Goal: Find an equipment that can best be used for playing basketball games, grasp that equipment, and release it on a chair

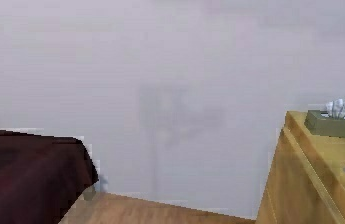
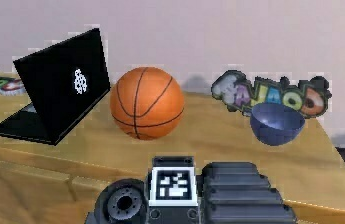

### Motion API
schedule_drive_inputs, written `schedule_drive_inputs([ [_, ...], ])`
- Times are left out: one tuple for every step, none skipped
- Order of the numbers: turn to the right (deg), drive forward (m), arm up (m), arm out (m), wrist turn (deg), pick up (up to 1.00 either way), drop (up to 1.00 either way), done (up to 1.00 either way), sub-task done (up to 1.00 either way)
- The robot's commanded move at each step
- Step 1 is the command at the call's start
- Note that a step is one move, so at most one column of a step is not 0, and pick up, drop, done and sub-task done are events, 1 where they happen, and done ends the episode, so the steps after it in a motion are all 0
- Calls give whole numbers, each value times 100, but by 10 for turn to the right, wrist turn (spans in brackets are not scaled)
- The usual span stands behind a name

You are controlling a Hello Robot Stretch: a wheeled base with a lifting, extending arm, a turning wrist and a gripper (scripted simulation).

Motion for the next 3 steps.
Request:
schedule_drive_inputs([
  [0,0,0,16,0,0,0,0,0],
  [0,0,0,0,450,0,0,0,0],
  [0,0,0,0,450,0,0,0,0],
])
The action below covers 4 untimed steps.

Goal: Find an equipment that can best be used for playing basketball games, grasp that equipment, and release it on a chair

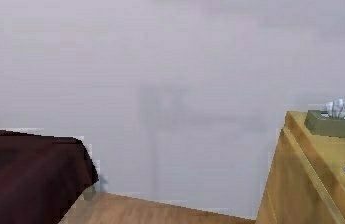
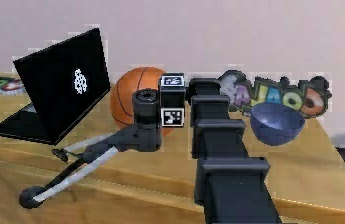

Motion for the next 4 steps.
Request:
schedule_drive_inputs([
  [0,0,0,0,450,0,0,0,0],
  [0,0,0,0,330,0,0,0,0],
  [0,0,0,0,0,100,0,0,0],
  [0,0,0,0,-450,0,0,0,0],
])
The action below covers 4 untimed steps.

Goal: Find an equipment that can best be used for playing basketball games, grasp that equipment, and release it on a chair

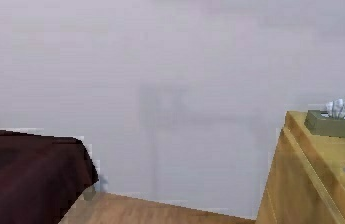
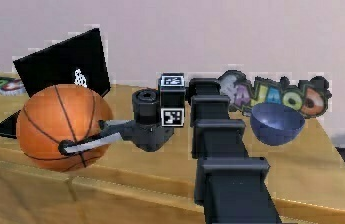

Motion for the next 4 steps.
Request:
schedule_drive_inputs([
  [0,0,0,0,-450,0,0,0,0],
  [0,0,0,0,-270,0,0,0,0],
  [0,0,0,-14,0,0,0,0,0],
  [-450,0,0,0,0,0,0,0,0],
])
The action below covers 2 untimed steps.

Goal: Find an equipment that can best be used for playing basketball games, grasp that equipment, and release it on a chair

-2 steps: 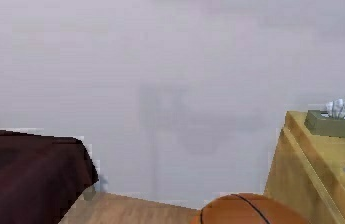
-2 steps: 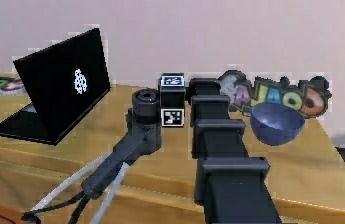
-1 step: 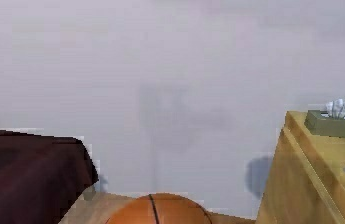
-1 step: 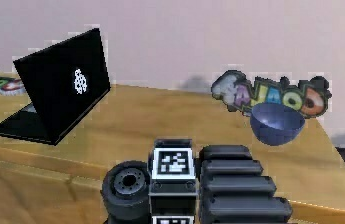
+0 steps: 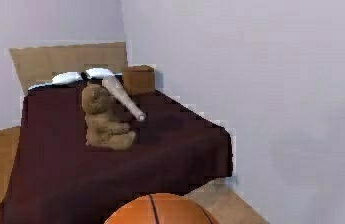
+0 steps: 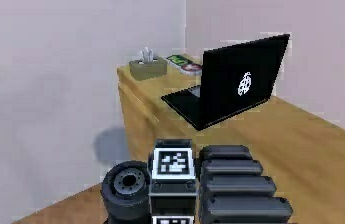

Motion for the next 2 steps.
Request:
schedule_drive_inputs([
  [-450,0,0,0,0,0,0,0,0],
  [-390,0,0,0,0,0,0,0,0],
])
